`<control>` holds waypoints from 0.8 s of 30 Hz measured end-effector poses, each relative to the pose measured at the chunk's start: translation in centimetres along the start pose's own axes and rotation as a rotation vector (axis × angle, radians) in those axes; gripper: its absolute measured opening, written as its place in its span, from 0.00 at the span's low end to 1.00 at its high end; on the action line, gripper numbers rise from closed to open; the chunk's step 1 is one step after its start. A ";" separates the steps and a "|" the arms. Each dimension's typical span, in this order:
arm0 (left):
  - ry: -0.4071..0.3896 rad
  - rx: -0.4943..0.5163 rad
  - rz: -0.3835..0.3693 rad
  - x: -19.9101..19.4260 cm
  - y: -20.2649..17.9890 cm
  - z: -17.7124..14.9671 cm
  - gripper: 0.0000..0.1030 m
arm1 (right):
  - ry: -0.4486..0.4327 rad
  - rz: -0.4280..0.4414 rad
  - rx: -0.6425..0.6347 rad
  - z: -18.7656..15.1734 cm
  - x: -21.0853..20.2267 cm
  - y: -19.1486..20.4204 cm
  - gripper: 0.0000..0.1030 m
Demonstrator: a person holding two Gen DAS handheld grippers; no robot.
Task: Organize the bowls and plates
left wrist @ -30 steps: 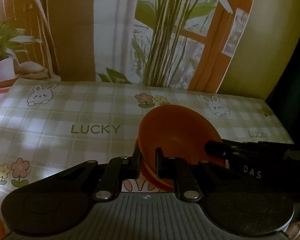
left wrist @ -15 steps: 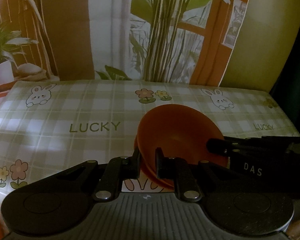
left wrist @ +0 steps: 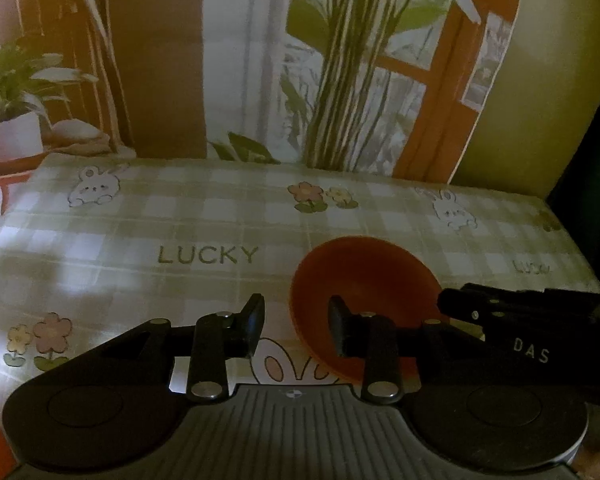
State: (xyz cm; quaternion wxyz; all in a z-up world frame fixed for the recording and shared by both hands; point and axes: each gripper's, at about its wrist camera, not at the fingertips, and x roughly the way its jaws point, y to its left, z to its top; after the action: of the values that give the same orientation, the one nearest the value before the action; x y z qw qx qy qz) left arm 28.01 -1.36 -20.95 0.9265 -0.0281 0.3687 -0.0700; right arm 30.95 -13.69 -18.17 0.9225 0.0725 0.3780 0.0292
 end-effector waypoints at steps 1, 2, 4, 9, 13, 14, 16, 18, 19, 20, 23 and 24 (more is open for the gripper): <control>-0.010 0.000 0.002 -0.5 0.1 0.2 0.35 | -0.006 0.003 0.001 0.1 -0.3 0.1 0.16; -0.018 0.000 0.004 -1.0 0.3 0.3 0.35 | -0.014 0.007 0.002 0.2 -0.7 0.3 0.16; -0.041 0.000 0.007 -2.3 0.7 0.7 0.35 | -0.030 0.018 0.008 0.6 -1.4 0.6 0.16; -0.096 -0.001 0.036 -6.1 2.0 1.5 0.35 | -0.065 0.055 0.016 1.3 -3.0 2.1 0.16; -0.139 0.000 0.073 -9.4 3.7 1.5 0.35 | -0.078 0.092 0.013 1.3 -4.0 3.9 0.16; -0.146 -0.002 0.083 -10.2 4.2 1.4 0.35 | -0.081 0.102 0.008 1.2 -4.2 4.5 0.16; -0.155 -0.015 0.098 -11.7 5.4 1.0 0.35 | -0.085 0.116 -0.008 0.9 -4.6 5.7 0.16; -0.159 -0.027 0.110 -12.8 6.6 0.7 0.35 | -0.089 0.134 -0.017 0.6 -4.9 7.1 0.16; -0.160 -0.031 0.121 -13.4 7.2 0.4 0.35 | -0.090 0.143 -0.019 0.5 -4.9 7.7 0.16; -0.161 -0.035 0.135 -14.0 7.9 0.2 0.35 | -0.090 0.153 -0.022 0.3 -5.0 8.4 0.16; -0.160 -0.048 0.173 -15.5 9.8 -0.6 0.35 | -0.083 0.177 -0.039 -0.3 -4.9 10.6 0.16; -0.160 -0.054 0.183 -16.0 10.5 -0.8 0.35 | -0.080 0.185 -0.047 -0.6 -4.8 11.3 0.16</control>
State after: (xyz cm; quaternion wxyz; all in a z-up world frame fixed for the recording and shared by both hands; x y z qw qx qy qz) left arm 17.08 11.44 -11.80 0.9543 -0.0247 0.2965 0.0272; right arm 27.14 -2.94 -13.45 0.9316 0.0866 0.3318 0.1201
